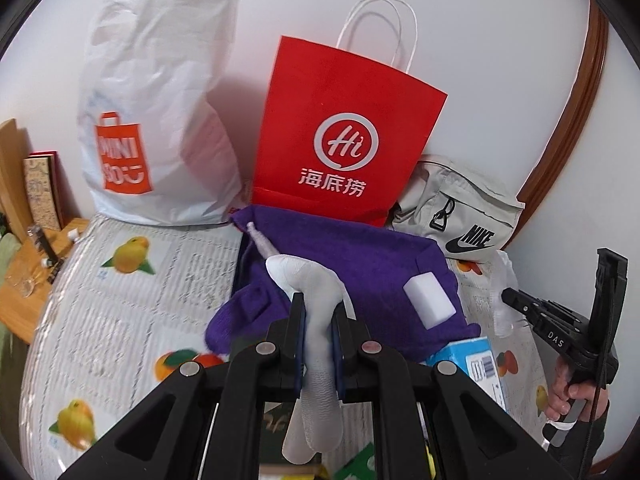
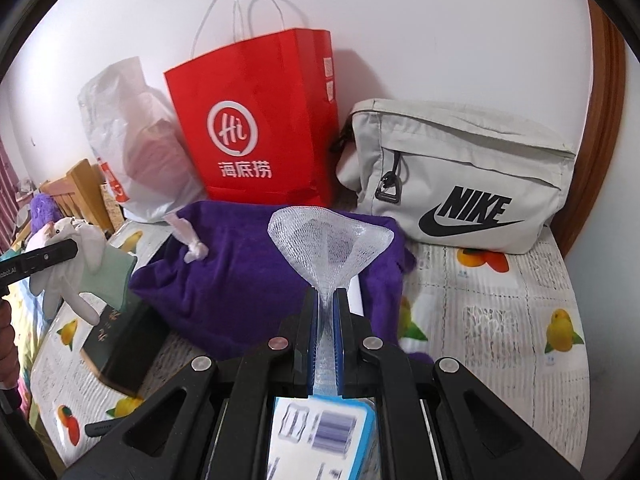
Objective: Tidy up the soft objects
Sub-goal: 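Carry glove and mesh bag onto the purple towel and open both grippers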
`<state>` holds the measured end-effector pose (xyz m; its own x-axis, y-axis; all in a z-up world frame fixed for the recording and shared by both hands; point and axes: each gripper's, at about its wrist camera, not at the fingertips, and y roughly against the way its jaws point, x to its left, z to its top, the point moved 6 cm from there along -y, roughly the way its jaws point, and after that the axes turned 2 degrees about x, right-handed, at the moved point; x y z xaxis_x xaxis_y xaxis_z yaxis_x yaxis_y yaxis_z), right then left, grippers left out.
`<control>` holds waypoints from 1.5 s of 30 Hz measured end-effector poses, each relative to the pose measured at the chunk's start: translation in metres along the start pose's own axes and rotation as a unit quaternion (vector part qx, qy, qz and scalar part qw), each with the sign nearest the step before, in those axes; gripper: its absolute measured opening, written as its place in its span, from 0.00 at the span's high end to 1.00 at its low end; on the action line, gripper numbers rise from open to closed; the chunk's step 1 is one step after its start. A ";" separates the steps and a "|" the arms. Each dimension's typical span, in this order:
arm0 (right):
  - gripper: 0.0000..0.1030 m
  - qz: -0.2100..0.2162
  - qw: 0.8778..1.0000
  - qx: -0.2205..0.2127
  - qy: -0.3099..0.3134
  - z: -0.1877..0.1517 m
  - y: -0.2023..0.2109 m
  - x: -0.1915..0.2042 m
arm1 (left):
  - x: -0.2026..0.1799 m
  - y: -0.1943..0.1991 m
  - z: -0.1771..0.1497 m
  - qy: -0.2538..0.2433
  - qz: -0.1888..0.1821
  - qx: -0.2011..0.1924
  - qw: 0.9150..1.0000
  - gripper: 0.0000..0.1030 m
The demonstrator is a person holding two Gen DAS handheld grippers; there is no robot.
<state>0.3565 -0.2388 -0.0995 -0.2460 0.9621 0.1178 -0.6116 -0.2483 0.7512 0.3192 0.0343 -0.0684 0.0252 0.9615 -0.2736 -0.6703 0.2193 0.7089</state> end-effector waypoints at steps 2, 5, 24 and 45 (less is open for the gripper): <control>0.93 -0.003 1.000 0.003 -0.001 0.004 -0.007 -0.003 | -0.001 -0.013 0.005 0.001 -0.010 0.004 1.000 0.89; 0.93 -0.008 1.000 0.006 0.000 0.007 -0.012 -0.005 | -0.002 -0.034 0.013 0.008 -0.030 0.013 0.999 0.89; 0.93 -0.034 0.997 0.054 0.041 0.034 -0.098 -0.012 | 0.025 -0.136 0.011 -0.009 0.004 0.119 0.993 0.88; 0.37 -0.005 0.993 0.094 0.067 0.034 -0.131 0.001 | 0.041 -0.108 0.019 0.000 0.011 0.104 0.995 0.40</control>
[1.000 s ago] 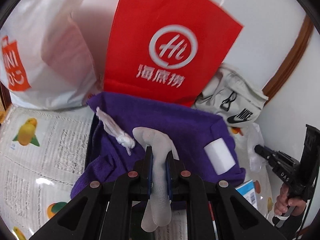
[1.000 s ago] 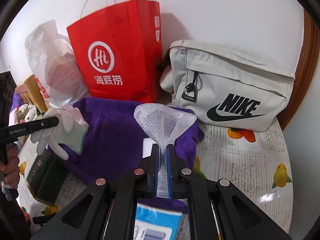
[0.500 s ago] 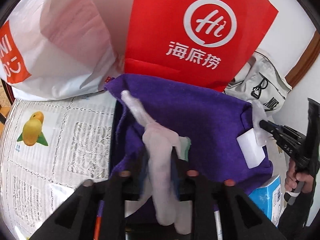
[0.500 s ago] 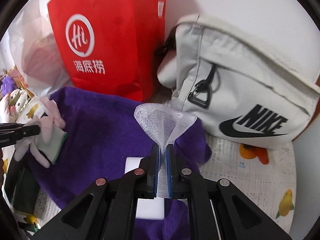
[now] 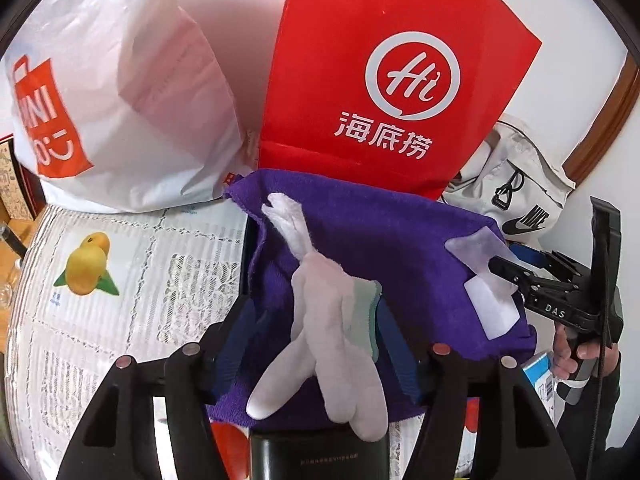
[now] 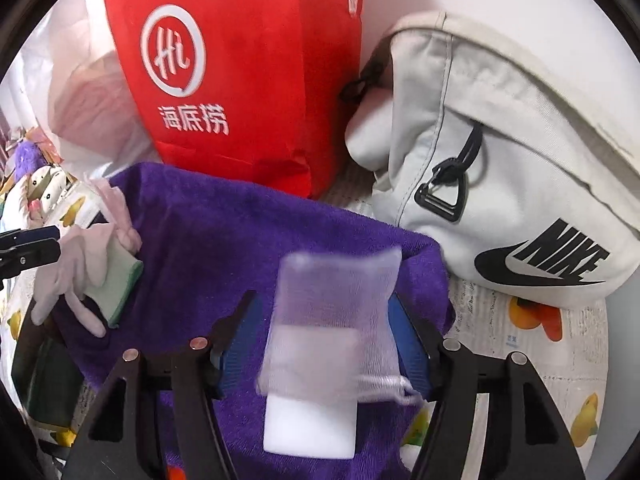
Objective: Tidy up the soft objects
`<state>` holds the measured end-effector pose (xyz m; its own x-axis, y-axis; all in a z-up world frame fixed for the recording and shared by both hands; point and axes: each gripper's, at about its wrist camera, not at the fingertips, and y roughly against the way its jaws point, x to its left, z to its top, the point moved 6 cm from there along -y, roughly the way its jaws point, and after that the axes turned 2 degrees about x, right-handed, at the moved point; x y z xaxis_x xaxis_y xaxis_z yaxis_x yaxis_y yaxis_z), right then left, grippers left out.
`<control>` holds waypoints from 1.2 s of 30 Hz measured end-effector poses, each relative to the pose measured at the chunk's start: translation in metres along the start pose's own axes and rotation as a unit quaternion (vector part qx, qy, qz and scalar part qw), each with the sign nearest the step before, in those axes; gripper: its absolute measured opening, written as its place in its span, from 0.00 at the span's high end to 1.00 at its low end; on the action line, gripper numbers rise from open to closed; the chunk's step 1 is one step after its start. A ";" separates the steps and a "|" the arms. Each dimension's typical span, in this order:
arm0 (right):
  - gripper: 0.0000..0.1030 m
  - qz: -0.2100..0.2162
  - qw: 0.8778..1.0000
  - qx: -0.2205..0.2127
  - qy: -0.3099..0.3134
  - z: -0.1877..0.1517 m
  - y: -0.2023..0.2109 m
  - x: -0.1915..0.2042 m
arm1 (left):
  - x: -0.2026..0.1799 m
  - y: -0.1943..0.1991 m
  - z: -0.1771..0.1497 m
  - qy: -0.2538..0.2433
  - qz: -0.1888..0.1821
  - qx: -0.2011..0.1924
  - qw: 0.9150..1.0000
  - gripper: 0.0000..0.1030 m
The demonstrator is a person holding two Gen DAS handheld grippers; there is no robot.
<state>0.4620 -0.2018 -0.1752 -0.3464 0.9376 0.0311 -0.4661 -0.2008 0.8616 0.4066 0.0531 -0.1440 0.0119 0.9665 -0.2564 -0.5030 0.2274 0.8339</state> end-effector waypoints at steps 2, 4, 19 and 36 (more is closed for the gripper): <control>0.37 0.002 1.000 -0.006 -0.004 -0.001 0.008 0.001 | 0.001 0.005 -0.003 0.002 0.000 -0.001 1.000 0.40; 0.36 0.004 1.000 -0.011 -0.009 -0.005 0.017 0.001 | 0.001 0.013 -0.007 0.003 -0.001 -0.003 1.000 0.40; 0.28 0.038 0.997 -0.051 -0.039 -0.055 0.097 0.031 | -0.003 0.075 -0.059 0.010 -0.007 -0.017 1.000 0.40; 0.39 0.036 0.998 -0.052 -0.008 -0.178 0.161 0.109 | -0.002 0.118 -0.139 0.009 -0.004 -0.027 1.000 0.40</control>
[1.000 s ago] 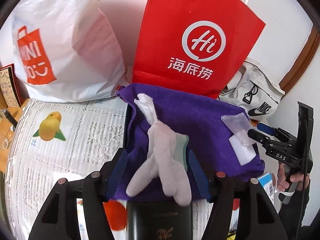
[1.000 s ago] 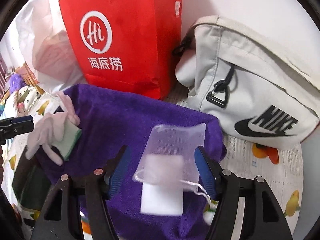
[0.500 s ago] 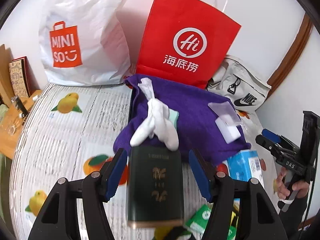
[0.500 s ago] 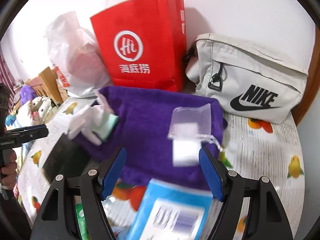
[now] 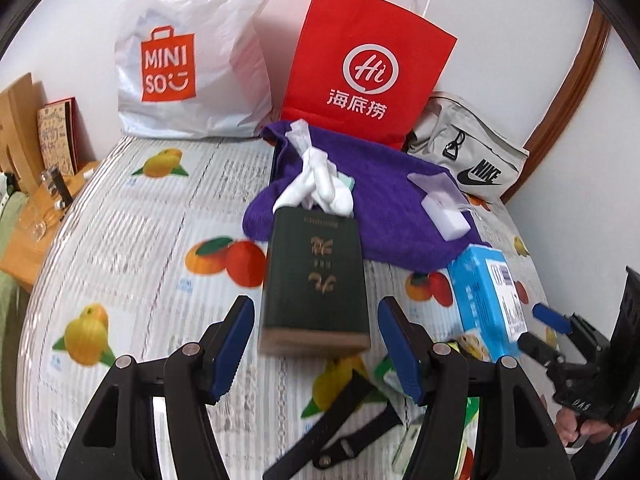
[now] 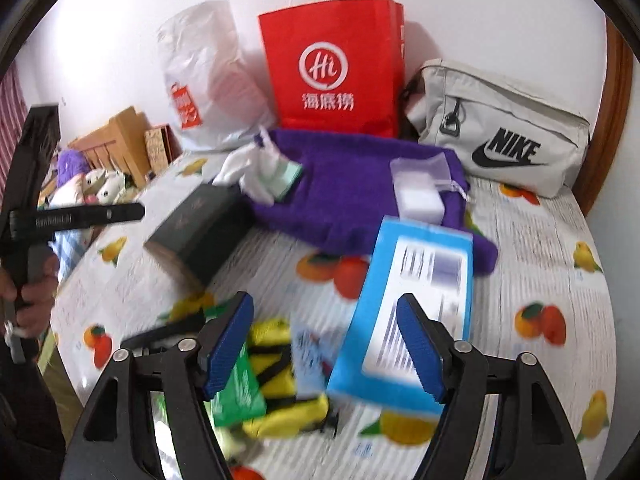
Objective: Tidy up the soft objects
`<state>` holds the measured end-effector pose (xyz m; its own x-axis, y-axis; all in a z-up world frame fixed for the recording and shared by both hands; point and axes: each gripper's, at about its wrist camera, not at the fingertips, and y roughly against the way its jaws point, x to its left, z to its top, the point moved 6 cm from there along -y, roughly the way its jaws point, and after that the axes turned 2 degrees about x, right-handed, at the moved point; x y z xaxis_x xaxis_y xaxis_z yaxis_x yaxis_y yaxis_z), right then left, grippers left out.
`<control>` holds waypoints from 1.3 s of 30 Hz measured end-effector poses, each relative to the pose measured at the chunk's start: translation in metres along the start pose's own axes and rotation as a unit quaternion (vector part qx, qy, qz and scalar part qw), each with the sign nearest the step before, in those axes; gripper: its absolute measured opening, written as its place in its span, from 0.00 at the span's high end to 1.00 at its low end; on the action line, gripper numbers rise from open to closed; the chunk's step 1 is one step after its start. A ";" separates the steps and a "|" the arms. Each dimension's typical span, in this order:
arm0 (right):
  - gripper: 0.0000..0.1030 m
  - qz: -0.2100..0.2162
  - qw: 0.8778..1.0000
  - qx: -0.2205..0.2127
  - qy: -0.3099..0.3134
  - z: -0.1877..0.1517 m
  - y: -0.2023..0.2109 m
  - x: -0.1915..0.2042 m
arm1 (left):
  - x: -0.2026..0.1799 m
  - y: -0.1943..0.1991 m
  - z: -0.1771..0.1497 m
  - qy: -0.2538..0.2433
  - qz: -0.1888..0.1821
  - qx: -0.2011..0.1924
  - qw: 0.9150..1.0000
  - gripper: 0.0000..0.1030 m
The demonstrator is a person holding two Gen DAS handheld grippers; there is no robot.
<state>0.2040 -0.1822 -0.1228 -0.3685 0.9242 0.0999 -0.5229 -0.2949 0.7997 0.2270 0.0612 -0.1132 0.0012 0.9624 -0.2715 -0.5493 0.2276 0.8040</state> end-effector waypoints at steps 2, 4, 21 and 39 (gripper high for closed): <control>0.49 -0.010 1.000 0.012 0.015 -0.011 -0.004 0.006 | 0.001 0.002 -0.009 0.002 -0.002 0.002 1.000 0.40; 0.67 -0.015 0.999 0.024 0.024 -0.018 -0.012 0.009 | 0.002 0.002 -0.017 0.005 -0.005 0.002 1.000 0.40; 0.97 -0.029 0.998 0.026 0.044 -0.020 -0.025 0.019 | 0.019 -0.017 -0.073 0.010 -0.013 0.039 0.999 0.40; 0.97 -0.023 0.999 0.002 -0.042 -0.087 0.041 -0.012 | -0.035 -0.059 -0.101 -0.162 0.050 0.045 0.984 0.73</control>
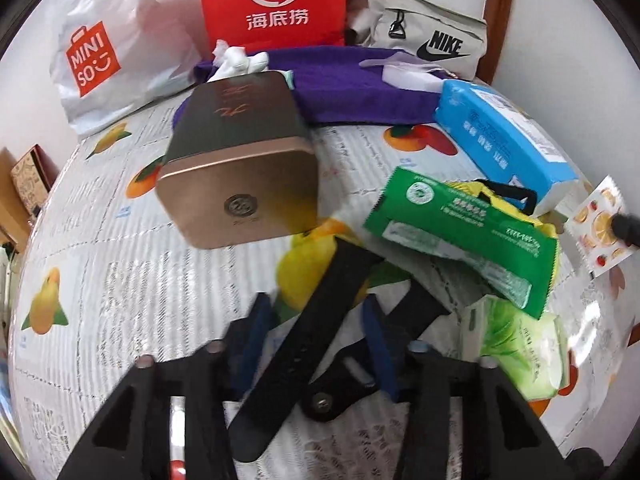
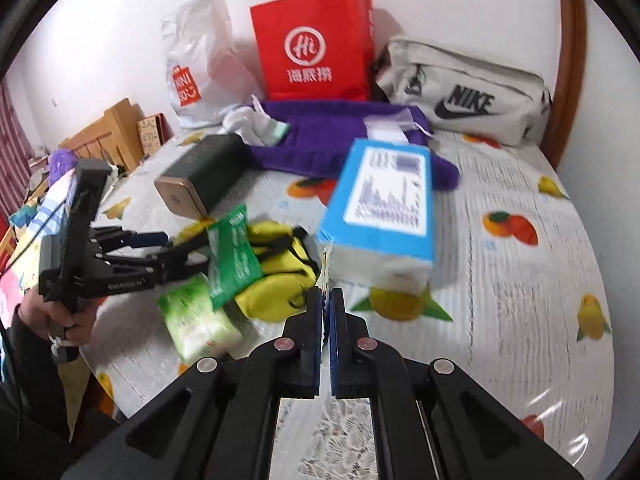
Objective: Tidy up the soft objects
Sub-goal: 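Grasp the black watch strap on the bed with the left gripper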
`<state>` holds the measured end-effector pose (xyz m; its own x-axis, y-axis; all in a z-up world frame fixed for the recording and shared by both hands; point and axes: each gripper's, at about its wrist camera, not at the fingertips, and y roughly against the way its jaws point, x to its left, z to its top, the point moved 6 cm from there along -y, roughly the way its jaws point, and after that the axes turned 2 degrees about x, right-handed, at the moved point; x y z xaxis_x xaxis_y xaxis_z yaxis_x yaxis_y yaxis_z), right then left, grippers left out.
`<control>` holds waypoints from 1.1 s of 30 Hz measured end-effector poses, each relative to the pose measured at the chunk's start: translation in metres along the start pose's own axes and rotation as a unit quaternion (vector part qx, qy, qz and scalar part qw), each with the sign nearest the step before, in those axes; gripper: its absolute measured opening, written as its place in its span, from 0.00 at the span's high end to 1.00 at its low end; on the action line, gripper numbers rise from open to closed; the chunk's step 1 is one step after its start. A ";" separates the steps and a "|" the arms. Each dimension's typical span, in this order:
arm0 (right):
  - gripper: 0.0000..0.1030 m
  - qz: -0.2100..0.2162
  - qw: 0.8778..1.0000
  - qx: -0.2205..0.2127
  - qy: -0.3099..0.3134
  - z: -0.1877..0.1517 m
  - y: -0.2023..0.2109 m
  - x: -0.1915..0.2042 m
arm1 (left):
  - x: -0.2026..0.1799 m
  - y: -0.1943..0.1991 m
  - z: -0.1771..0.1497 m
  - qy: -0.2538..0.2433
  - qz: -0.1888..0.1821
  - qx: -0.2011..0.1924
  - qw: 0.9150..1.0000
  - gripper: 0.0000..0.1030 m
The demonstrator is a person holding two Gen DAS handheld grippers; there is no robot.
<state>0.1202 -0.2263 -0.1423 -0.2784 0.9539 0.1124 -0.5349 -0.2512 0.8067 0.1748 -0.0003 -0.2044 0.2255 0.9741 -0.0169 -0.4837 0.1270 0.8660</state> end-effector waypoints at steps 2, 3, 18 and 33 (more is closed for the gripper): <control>0.97 0.007 1.000 -0.003 -0.009 -0.004 0.000 -0.003 | 0.006 0.000 0.002 0.020 -0.005 0.004 1.000 0.78; 0.97 0.009 1.000 -0.004 -0.012 -0.006 0.000 -0.004 | 0.009 0.002 0.002 0.028 -0.010 0.006 1.000 0.79; 0.97 0.028 0.998 -0.005 -0.051 -0.028 -0.009 -0.019 | 0.013 0.008 -0.014 0.023 0.009 0.010 1.000 0.81; 0.92 0.033 0.998 0.013 -0.055 -0.037 -0.024 -0.019 | 0.016 0.007 -0.011 0.041 -0.007 -0.010 0.999 0.81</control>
<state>0.1087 -0.2442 -0.1849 -0.2228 0.9480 0.2272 -0.4972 -0.3109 0.8100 0.1657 0.0182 -0.2038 0.1622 0.9843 -0.0697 -0.4982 0.1427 0.8553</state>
